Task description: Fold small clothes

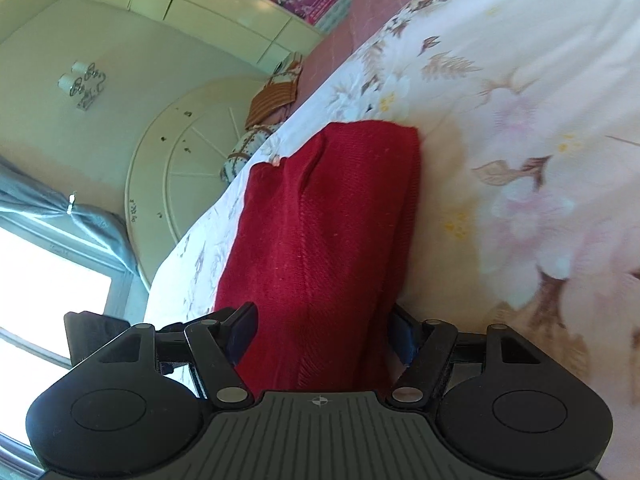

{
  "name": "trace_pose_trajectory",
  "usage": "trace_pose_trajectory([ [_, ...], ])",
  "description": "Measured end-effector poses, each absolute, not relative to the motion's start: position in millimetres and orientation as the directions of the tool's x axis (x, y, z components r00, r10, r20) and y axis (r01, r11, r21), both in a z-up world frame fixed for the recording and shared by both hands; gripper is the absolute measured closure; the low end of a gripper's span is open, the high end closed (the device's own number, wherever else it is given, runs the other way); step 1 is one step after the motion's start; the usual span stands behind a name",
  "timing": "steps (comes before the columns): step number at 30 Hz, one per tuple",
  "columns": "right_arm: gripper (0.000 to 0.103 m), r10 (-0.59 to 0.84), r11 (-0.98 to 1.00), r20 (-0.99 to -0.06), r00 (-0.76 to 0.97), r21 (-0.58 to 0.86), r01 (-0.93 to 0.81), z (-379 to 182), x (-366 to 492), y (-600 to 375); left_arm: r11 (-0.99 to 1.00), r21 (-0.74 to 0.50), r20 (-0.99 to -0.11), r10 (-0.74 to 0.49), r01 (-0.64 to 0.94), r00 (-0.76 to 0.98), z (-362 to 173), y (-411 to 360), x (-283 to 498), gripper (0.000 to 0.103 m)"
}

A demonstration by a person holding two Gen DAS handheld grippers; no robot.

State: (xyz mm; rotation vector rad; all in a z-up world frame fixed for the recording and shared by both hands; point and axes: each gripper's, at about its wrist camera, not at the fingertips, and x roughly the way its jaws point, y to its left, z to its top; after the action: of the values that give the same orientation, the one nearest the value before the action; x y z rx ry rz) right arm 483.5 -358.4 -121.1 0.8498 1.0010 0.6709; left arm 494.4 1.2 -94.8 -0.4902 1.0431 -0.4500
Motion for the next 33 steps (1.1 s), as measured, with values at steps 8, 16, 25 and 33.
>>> trace_pose_trajectory([
  [8,0.067,0.68,0.715,-0.585,0.443,0.663,-0.221,-99.2,475.2,-325.4,0.894,-0.401,-0.723,-0.444,0.203,0.529,-79.2,-27.4,484.7,0.069],
  [16,0.071,0.58,0.812,-0.611,0.539,0.489,-0.319,-51.8,431.9,-286.4,0.89,-0.339,-0.664,-0.455,0.303,0.593,-36.5,5.1,451.6,0.071],
  [25,0.071,0.641,0.768,-0.587,0.495,0.497,-0.405,-25.4,399.9,-138.6,0.923,-0.307,-0.697,-0.384,0.232,0.606,-21.7,149.2,401.8,0.071],
  [33,0.071,0.731,0.681,-0.574,0.369,0.581,-0.446,-50.9,388.9,-10.9,0.911,-0.404,-0.725,-0.374,0.083,0.579,-51.6,258.4,367.5,0.07],
])
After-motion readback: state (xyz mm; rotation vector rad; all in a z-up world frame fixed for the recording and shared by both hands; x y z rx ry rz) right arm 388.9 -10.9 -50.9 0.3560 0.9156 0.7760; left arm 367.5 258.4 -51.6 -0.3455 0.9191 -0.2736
